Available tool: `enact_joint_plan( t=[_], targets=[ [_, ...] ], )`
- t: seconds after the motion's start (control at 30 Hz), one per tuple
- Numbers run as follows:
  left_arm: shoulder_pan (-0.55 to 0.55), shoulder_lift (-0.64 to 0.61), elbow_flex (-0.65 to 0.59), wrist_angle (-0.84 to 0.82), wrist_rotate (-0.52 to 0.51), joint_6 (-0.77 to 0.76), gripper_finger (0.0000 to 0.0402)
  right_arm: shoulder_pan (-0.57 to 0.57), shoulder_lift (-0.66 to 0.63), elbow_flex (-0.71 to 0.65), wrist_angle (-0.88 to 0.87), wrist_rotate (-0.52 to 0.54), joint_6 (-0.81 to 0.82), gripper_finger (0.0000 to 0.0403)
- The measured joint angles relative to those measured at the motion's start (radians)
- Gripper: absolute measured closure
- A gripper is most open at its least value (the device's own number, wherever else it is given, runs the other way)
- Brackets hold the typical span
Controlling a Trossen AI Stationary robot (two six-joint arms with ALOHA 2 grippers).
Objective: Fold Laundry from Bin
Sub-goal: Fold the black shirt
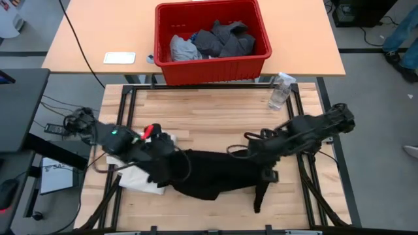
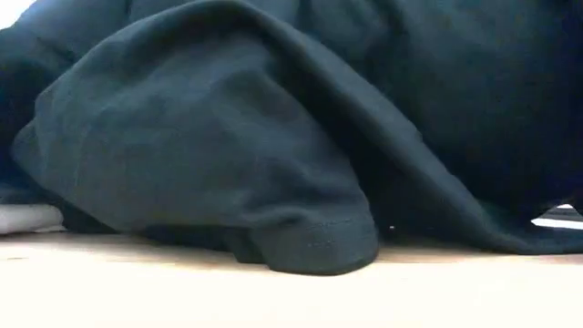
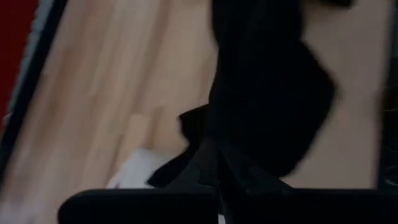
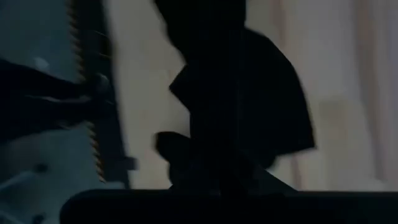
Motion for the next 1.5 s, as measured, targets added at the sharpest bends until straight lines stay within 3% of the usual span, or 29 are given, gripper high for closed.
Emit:
enact_joint_plan(
  t=[0.2,0.37,0.5,0.7,0.87,1.03,1.2,1.33,1.5],
  targets=[
    [0.187,0.022,0.000,-0.025,0.001,0.088,0.0401,-0.201,0.000,-0.133,-0.007,0.002,-0.137,0.0400],
    [0.419,0.023,0.000,0.003,0.006,0.191,0.0401,-0.419,0.000,-0.176,-0.006,0.049,-0.335,0.0400],
    [0.614,0.040,0.000,0.077,0.092,0.300,0.0401,-0.615,-0.001,-0.196,0.013,0.050,-0.505,0.0400],
    [0.817,0.163,0.000,0.167,0.156,0.423,0.0397,-0.886,0.001,-0.289,0.142,0.039,-0.750,0.0400],
    [0.943,0.301,0.000,0.218,0.152,0.470,0.0364,-1.049,0.026,-0.409,0.295,0.034,-0.837,0.0387],
    [1.017,0.366,-0.002,0.210,0.146,0.491,0.0314,-1.128,0.028,-0.477,0.330,0.071,-0.867,0.0312],
    [1.027,0.305,-0.002,0.179,0.194,0.487,0.0265,-1.162,0.012,-0.479,0.318,0.079,-0.868,0.0252],
    [0.986,0.200,-0.001,0.176,0.272,0.509,0.0248,-1.159,-0.018,-0.478,0.323,-0.041,-0.849,0.0235],
    [0.887,0.115,0.000,0.166,0.283,0.538,0.0246,-1.118,-0.066,-0.478,0.323,-0.201,-0.770,0.0237]
  ],
)
